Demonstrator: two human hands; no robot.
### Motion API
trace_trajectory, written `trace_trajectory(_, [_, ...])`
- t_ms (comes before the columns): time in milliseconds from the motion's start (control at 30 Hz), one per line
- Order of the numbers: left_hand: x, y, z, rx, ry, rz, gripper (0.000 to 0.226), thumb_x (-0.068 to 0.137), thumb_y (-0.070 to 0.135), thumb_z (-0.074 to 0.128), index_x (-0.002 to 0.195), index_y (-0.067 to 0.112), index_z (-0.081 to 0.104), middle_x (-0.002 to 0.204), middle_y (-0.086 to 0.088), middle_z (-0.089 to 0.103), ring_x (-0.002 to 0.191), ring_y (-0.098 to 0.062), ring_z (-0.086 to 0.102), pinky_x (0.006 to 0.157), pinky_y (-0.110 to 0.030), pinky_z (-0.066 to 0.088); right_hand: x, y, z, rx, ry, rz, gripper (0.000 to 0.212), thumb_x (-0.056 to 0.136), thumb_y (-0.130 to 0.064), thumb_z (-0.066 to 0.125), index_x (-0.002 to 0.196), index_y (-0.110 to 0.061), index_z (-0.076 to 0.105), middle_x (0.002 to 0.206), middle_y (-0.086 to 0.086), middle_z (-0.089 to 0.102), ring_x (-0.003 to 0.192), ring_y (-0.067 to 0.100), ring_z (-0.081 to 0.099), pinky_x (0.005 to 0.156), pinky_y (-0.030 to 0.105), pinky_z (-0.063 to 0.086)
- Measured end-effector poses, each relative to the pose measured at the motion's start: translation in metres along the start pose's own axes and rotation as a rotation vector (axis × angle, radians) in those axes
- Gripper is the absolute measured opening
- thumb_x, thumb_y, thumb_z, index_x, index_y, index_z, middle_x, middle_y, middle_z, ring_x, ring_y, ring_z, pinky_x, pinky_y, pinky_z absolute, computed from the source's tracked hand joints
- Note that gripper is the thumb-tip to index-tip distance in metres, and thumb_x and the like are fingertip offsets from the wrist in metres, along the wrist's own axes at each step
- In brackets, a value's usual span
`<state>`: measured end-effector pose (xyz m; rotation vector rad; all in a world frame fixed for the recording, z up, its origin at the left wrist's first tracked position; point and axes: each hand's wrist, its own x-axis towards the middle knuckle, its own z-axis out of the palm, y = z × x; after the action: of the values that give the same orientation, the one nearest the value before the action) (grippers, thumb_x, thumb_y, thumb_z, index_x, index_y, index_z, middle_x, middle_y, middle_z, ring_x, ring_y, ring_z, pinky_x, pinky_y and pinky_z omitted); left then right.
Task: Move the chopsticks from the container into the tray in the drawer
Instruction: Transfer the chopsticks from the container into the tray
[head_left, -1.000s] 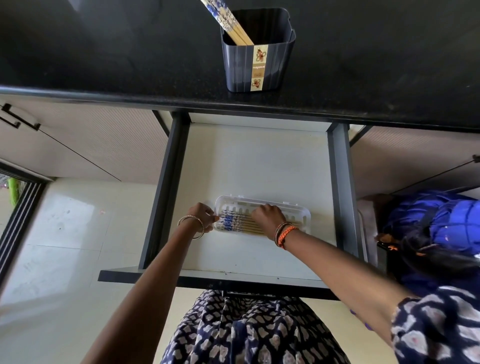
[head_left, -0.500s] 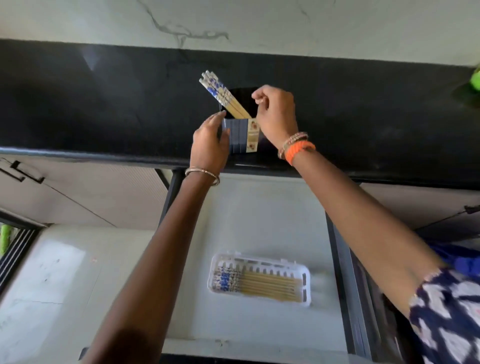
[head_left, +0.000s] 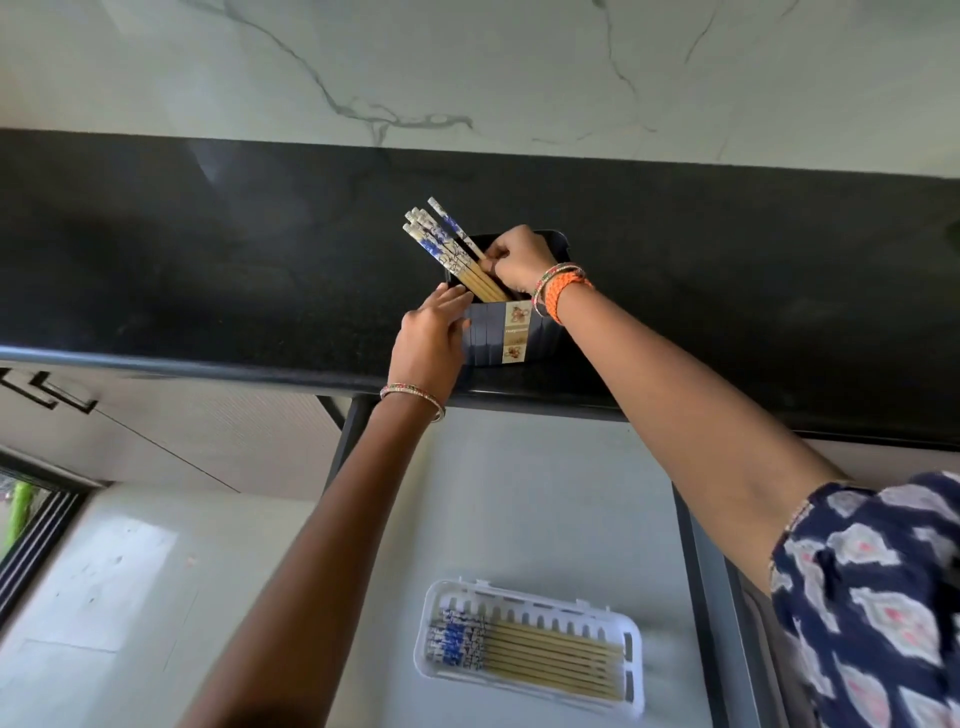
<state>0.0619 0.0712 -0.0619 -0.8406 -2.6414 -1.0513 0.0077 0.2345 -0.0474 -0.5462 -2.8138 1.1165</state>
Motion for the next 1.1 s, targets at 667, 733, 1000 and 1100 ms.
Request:
trace_trajectory(667, [0.007, 0.003, -0.006, -0.029, -0.118, -0.126, 0.028, 0.092, 0.012, 0.051, 0.118, 0.009, 0.062, 0.134, -0.010, 0.056, 0.135, -0.030, 0.039, 0.108, -0.047, 0.040, -0.010, -0.005, -0.003, -0.091, -0.235, -0.011, 0.028, 0.096, -0.008, 0.048, 0.118, -0.004, 0.065, 0.119, 0.014, 0.066, 0.112, 0.028, 0.060, 0.098, 0.036, 0.048])
trace_trajectory(733, [0.007, 0.002, -0.006, -0.022, -0.116, -0.129, 0.028, 0.092, 0.013, 0.052, 0.118, 0.009, 0.062, 0.134, -0.010, 0.056, 0.134, -0.030, 0.041, 0.108, -0.045, 0.040, -0.009, -0.003, -0.003, -0.063, -0.180, -0.023, 0.021, 0.094, -0.010, 0.054, 0.109, -0.004, 0.068, 0.107, 0.012, 0.068, 0.100, 0.025, 0.062, 0.085, 0.031, 0.048])
trace_trajectory(1000, [0.006, 0.006, -0.012, 0.024, -0.163, -0.080, 0.032, 0.090, 0.005, 0.050, 0.122, 0.007, 0.059, 0.134, -0.013, 0.056, 0.129, -0.031, 0.047, 0.104, -0.043, 0.043, -0.022, -0.013, -0.020, 0.026, 0.252, -0.160, 0.014, 0.090, -0.011, 0.056, 0.089, -0.009, 0.071, 0.092, 0.007, 0.074, 0.088, 0.024, 0.069, 0.081, 0.045, 0.057])
trace_trajectory(1100, [-0.001, 0.010, -0.018, 0.011, -0.109, -0.025, 0.036, 0.089, -0.001, 0.044, 0.121, 0.007, 0.058, 0.132, -0.011, 0.057, 0.118, -0.030, 0.056, 0.094, -0.036, 0.049, -0.044, -0.029, -0.037, 0.016, 0.343, -0.307, 0.015, 0.090, -0.007, 0.054, 0.089, -0.011, 0.069, 0.084, 0.003, 0.073, 0.079, 0.020, 0.068, 0.068, 0.035, 0.056])
